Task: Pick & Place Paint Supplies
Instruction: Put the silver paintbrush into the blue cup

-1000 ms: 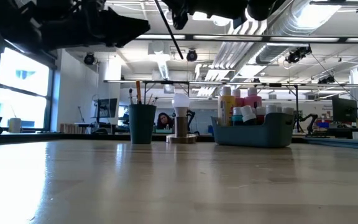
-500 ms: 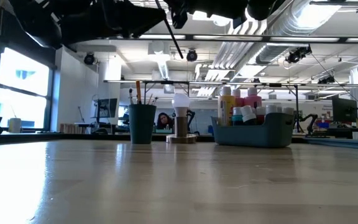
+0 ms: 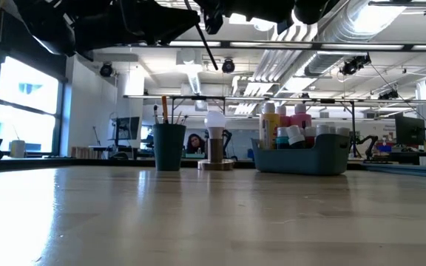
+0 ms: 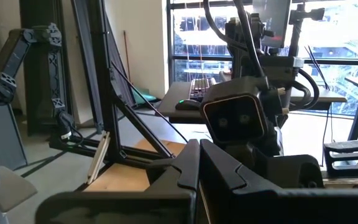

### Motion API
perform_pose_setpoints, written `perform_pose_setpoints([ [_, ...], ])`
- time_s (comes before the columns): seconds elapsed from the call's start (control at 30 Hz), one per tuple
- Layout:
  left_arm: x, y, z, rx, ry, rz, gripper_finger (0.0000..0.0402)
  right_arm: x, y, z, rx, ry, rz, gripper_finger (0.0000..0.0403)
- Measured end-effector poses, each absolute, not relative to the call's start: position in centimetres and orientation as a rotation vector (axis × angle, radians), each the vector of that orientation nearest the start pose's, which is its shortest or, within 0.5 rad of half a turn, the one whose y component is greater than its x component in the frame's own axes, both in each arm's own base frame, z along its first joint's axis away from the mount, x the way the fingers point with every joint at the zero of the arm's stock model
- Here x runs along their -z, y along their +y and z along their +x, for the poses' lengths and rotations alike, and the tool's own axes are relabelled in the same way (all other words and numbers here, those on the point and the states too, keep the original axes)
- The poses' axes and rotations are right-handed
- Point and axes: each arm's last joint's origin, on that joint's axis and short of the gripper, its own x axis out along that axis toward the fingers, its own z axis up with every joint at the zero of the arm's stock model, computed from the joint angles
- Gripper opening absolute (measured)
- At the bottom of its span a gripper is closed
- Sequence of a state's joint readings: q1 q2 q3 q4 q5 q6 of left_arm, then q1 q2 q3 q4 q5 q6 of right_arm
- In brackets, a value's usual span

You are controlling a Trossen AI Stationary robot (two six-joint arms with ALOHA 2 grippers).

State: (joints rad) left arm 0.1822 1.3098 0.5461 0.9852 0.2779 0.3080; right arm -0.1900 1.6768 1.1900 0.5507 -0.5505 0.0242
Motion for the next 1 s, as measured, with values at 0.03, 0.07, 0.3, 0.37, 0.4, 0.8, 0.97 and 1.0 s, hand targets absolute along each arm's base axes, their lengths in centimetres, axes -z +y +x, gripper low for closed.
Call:
perform_pose_setpoints([
  [0.03,-25.35,3.99,26.07,0.062,-0.229,0.357,0.0159,-31.02,-5.78,38.08,-0.361,-0.055,0.001,0.0003],
  [0.07,-25.35,3.99,26.06,0.062,-0.23,0.356,0.0159,-31.02,-5.78,38.08,-0.361,-0.055,0.001,0.0003],
  [0.3,-25.34,3.97,26.06,0.073,-0.23,0.357,0.0112,-31.02,-5.79,38.08,-0.36,-0.055,0.0,0.0003],
  [0.37,-25.33,3.93,26.06,0.088,-0.232,0.358,0.0093,-31.02,-5.78,38.08,-0.36,-0.055,0.0,0.0003],
  [0.4,-25.33,3.92,26.06,0.089,-0.231,0.358,0.0083,-31.02,-5.78,38.08,-0.36,-0.055,0.0,0.0003],
  [0.8,-25.23,3.91,26.07,0.093,-0.222,0.356,0.0013,-30.98,-5.77,38.08,-0.364,-0.051,0.001,0.0003],
  [0.97,-25.2,3.92,26.08,0.093,-0.219,0.355,0.002,-30.98,-5.79,38.09,-0.355,-0.051,0.005,0.0003],
  [1.0,-25.2,3.92,26.08,0.092,-0.219,0.355,0.0022,-30.99,-5.81,38.09,-0.349,-0.051,0.005,0.0005],
])
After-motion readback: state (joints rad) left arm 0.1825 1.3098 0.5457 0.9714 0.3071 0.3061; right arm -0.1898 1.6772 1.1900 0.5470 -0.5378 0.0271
